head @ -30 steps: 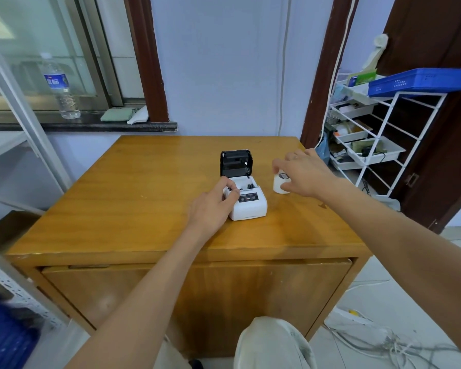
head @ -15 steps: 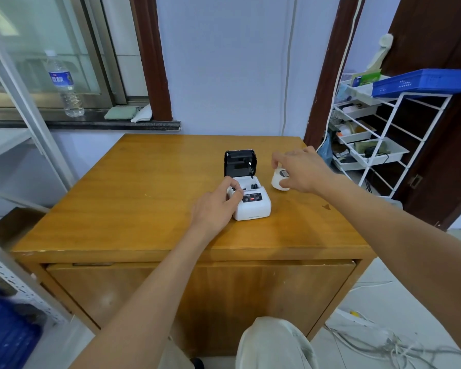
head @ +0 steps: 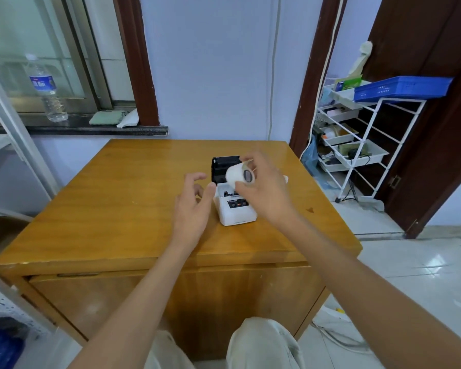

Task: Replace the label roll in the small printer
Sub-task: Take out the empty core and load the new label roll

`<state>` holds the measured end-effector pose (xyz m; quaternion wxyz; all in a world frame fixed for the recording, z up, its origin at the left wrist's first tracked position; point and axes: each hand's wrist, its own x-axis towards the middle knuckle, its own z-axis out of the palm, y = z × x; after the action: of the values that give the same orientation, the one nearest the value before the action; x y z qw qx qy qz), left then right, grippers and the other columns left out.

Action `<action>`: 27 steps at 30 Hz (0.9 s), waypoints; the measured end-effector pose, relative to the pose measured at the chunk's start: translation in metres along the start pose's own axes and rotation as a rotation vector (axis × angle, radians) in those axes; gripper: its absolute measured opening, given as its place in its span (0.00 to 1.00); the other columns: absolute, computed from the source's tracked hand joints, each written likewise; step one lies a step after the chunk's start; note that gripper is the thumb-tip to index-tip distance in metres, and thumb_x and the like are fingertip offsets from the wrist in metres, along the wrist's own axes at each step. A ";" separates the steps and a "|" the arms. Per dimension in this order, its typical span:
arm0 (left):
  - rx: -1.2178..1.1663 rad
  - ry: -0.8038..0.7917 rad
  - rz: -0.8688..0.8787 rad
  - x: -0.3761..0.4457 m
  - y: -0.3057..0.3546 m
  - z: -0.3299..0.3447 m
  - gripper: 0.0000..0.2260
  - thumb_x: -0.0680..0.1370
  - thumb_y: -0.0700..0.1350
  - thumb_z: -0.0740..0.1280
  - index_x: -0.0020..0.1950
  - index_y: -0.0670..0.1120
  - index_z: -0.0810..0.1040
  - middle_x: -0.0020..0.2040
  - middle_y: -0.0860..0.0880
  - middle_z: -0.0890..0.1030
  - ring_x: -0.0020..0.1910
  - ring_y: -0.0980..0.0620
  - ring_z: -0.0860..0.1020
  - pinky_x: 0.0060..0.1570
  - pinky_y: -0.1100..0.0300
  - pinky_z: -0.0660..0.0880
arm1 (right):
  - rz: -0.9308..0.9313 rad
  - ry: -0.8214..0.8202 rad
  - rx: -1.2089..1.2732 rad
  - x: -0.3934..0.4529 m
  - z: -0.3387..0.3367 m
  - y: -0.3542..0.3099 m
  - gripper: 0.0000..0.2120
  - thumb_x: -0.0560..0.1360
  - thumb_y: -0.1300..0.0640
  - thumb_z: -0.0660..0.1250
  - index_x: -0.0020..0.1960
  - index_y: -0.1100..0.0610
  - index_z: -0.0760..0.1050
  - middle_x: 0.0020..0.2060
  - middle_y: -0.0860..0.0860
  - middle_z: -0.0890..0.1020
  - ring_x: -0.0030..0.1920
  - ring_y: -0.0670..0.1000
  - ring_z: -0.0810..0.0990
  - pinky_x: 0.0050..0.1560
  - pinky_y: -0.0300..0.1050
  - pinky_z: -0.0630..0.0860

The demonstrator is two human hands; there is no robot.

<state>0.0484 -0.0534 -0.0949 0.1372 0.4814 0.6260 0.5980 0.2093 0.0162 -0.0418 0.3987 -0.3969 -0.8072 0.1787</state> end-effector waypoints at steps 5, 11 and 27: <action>0.138 -0.044 0.155 -0.007 0.002 0.005 0.24 0.75 0.54 0.71 0.71 0.56 0.74 0.54 0.60 0.82 0.32 0.62 0.73 0.36 0.60 0.70 | 0.156 0.069 0.322 -0.035 0.028 -0.006 0.22 0.72 0.57 0.75 0.62 0.47 0.72 0.54 0.41 0.79 0.50 0.44 0.79 0.50 0.48 0.80; 0.275 -0.174 0.273 -0.010 0.004 0.009 0.32 0.69 0.58 0.75 0.73 0.59 0.72 0.63 0.60 0.78 0.52 0.60 0.77 0.48 0.57 0.75 | 0.275 0.196 0.502 -0.039 0.032 -0.015 0.21 0.72 0.59 0.75 0.60 0.49 0.71 0.54 0.42 0.79 0.48 0.45 0.80 0.50 0.52 0.82; 0.298 0.122 0.457 -0.010 0.002 0.006 0.23 0.70 0.42 0.77 0.65 0.47 0.80 0.58 0.50 0.78 0.50 0.56 0.80 0.39 0.56 0.83 | 0.411 0.154 0.791 -0.029 0.030 -0.025 0.14 0.79 0.55 0.73 0.62 0.53 0.76 0.56 0.52 0.84 0.52 0.45 0.82 0.49 0.35 0.77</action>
<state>0.0590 -0.0575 -0.0991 -0.1114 0.5882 0.5892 0.5427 0.1843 -0.0210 -0.0599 0.5350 -0.3782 -0.5491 0.5189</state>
